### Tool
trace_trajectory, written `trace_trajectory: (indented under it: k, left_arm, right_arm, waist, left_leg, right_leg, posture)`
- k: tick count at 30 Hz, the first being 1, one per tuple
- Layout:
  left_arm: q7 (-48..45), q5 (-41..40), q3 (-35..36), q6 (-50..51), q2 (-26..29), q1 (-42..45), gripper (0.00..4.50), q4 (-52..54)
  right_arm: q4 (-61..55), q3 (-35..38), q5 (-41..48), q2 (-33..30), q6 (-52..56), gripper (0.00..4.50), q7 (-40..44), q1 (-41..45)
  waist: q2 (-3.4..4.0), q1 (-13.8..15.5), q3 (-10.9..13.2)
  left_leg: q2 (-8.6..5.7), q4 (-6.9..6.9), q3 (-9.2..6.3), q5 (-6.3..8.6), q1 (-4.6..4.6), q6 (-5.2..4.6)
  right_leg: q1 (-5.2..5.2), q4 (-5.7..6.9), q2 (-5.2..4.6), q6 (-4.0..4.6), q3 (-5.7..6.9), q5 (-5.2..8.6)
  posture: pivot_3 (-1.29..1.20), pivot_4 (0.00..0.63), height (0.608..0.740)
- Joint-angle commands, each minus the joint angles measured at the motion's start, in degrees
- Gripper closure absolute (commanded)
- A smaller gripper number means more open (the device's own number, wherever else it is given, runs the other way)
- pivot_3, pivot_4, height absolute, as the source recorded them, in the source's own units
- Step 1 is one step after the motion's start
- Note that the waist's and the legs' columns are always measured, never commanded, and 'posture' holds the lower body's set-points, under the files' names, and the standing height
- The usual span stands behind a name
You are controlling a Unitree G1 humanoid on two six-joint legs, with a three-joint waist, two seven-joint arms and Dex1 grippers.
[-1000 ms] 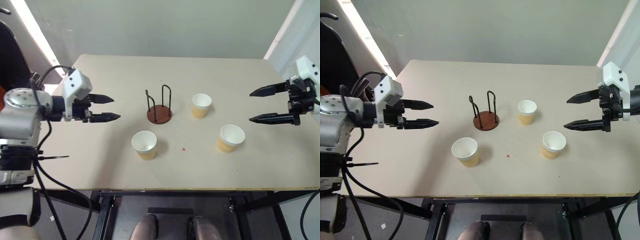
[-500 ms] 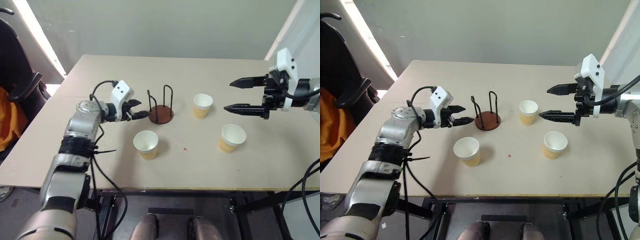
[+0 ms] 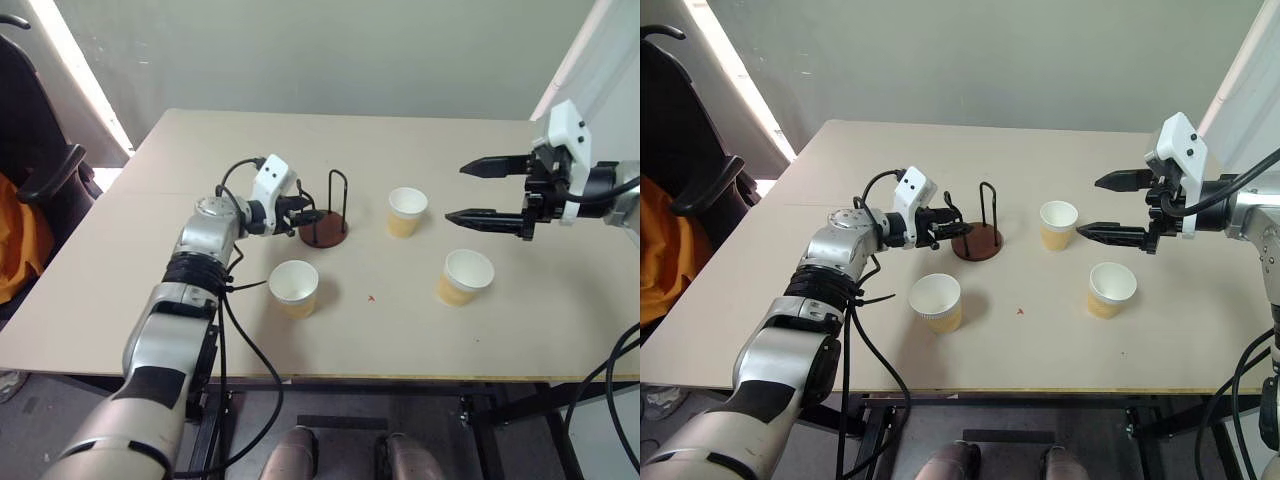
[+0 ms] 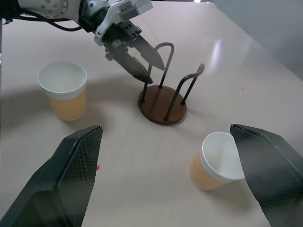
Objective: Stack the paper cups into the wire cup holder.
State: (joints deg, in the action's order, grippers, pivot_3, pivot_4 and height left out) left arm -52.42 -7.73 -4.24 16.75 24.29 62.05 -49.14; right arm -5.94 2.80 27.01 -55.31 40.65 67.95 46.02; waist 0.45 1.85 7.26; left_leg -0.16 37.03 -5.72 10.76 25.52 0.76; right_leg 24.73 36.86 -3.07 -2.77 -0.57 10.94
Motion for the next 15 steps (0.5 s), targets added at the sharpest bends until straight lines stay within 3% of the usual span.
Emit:
trace_trajectory:
  k: [1,5,10,15]
  left_arm:
    - [-0.1,0.3,1.3,-1.8,0.5,2.2,3.33,0.1]
    - [-1.8,-0.6,1.7,-0.1,0.8,2.0,4.49,2.2]
    - [-9.3,-4.5,-0.6,9.9,1.6,-1.2,4.49,19.7]
    - [-13.5,-9.5,-3.7,21.2,3.9,-6.9,4.49,41.4]
  right_arm:
    - [-1.7,2.1,0.4,-1.5,-0.9,0.00,-0.4,0.5]
    - [-1.2,1.9,0.3,-1.7,-1.2,0.00,-0.4,0.9]
    - [-0.8,1.6,0.4,-3.5,-1.6,0.00,1.7,1.1]
    - [-4.6,1.7,3.6,-9.9,-1.0,0.00,11.2,-4.0]
  waist:
    - [0.00,0.0,0.0]
    - [0.00,0.0,0.0]
    - [-0.01,0.0,0.0]
    - [-0.02,0.4,0.0]
  left_leg:
    - [-0.01,0.00,0.01,0.00,0.00,0.00]
    - [-0.02,0.01,0.04,0.00,0.01,0.00]
    - [-0.04,0.04,0.06,-0.03,0.12,0.05]
    - [-0.13,0.24,0.06,-0.08,0.37,0.14]
  right_leg:
    - [0.00,0.00,0.00,-0.02,-0.02,0.01]
    - [-0.01,-0.01,0.00,-0.07,-0.04,0.04]
    - [0.03,-0.06,0.01,-0.14,-0.05,0.08]
    - [0.06,-0.11,-0.01,-0.32,-0.11,0.22]
  posture:
    - [0.00,0.150,0.740]
    - [0.00,0.150,0.740]
    - [0.00,0.150,0.740]
    - [0.00,0.150,0.740]
